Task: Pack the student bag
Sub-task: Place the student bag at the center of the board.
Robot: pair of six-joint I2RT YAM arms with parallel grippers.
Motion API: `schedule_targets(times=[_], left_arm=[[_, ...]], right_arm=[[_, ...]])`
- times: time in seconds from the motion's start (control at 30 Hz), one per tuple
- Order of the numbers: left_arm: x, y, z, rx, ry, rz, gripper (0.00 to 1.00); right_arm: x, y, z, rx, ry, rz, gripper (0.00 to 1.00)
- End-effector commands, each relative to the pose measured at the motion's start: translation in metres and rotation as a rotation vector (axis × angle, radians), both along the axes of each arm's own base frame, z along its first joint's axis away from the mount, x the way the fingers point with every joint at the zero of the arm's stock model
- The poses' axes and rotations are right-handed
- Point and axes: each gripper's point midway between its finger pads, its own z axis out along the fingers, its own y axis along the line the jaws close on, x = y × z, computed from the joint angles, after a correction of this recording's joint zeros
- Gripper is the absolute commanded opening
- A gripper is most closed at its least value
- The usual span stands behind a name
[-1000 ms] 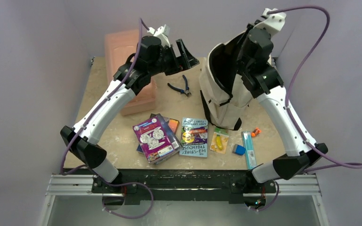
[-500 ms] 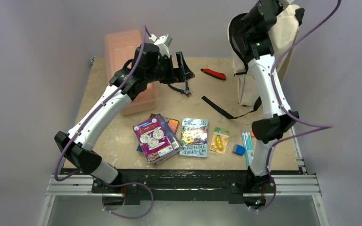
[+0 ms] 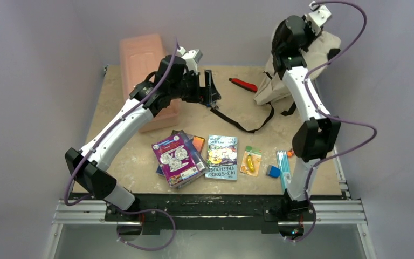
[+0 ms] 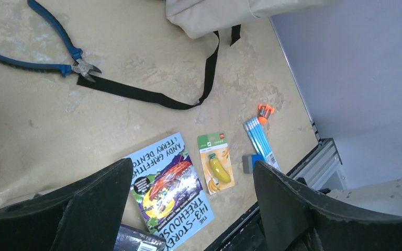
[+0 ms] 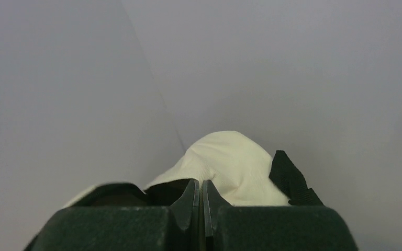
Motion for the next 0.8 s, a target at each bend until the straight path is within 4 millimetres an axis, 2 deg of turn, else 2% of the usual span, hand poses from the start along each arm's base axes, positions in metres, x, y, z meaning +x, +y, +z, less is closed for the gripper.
schedule_targets(times=[0.0, 0.07, 0.13, 0.23, 0.33, 0.4, 0.47, 0.57, 0.7, 0.77], left_arm=[[-0.003, -0.012, -0.015, -0.023, 0.04, -0.053, 0.84], [-0.006, -0.017, -0.018, -0.041, 0.066, -0.073, 0.84], [-0.009, -0.021, -0.018, -0.06, 0.082, -0.086, 0.84], [-0.012, -0.021, -0.017, -0.07, 0.089, -0.096, 0.84], [-0.015, -0.019, -0.014, -0.074, 0.078, -0.094, 0.84], [-0.016, -0.018, -0.012, -0.08, 0.075, -0.094, 0.84], [-0.017, -0.017, -0.012, -0.08, 0.074, -0.092, 0.83], [-0.019, -0.012, -0.012, -0.071, 0.059, -0.081, 0.83], [-0.02, -0.01, -0.011, -0.066, 0.047, -0.08, 0.83], [-0.02, -0.011, -0.012, -0.066, 0.051, -0.083, 0.83]], right_arm=[[-0.09, -0.017, 0.035, 0.07, -0.084, -0.068, 0.0], [-0.098, -0.013, -0.007, 0.088, 0.026, -0.025, 0.0], [-0.115, -0.013, -0.052, 0.1, 0.115, 0.012, 0.0], [-0.139, -0.011, -0.109, 0.168, 0.133, 0.137, 0.0], [-0.152, -0.001, -0.168, 0.278, 0.164, 0.249, 0.01], [-0.155, 0.007, -0.198, 0.347, 0.183, 0.304, 0.0], [-0.158, 0.014, -0.219, 0.398, 0.188, 0.336, 0.0], [-0.156, 0.022, -0.24, 0.413, 0.177, 0.423, 0.01], [-0.148, 0.022, -0.259, 0.393, 0.231, 0.445, 0.04], [-0.146, 0.014, -0.268, 0.383, 0.272, 0.426, 0.08]])
